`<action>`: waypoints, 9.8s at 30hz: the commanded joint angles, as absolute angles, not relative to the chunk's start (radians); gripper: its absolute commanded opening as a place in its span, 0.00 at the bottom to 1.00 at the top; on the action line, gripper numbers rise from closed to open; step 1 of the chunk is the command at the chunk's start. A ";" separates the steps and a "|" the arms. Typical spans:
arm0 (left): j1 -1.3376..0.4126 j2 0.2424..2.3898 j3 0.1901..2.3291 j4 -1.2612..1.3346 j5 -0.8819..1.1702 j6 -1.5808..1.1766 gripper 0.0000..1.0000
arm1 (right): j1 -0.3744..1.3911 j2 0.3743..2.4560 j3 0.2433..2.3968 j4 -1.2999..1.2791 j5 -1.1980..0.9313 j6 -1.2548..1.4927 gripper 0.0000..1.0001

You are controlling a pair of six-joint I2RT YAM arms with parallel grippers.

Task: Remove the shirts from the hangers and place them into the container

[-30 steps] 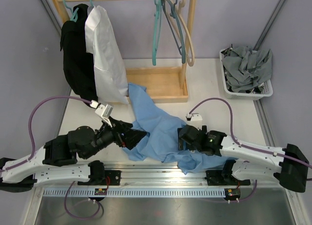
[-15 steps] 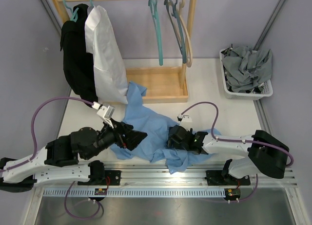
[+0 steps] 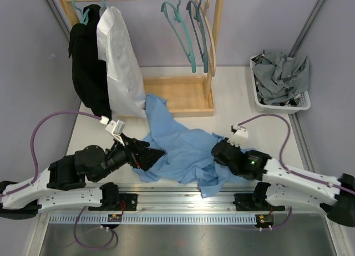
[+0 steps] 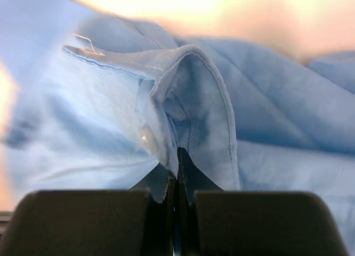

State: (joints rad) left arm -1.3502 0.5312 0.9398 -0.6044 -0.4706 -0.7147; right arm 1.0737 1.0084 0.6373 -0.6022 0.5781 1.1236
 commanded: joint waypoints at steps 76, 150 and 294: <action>-1.419 0.686 1.108 -0.608 -0.526 -0.695 0.99 | -0.061 1.884 2.639 -0.126 0.212 0.112 0.00; -1.408 0.548 0.815 -0.359 -0.437 -0.775 0.99 | -0.091 1.677 1.758 -0.416 0.290 0.281 1.00; -1.427 0.436 0.903 -0.552 -0.541 -0.701 0.99 | 0.256 1.070 1.502 -0.695 -0.078 0.330 0.99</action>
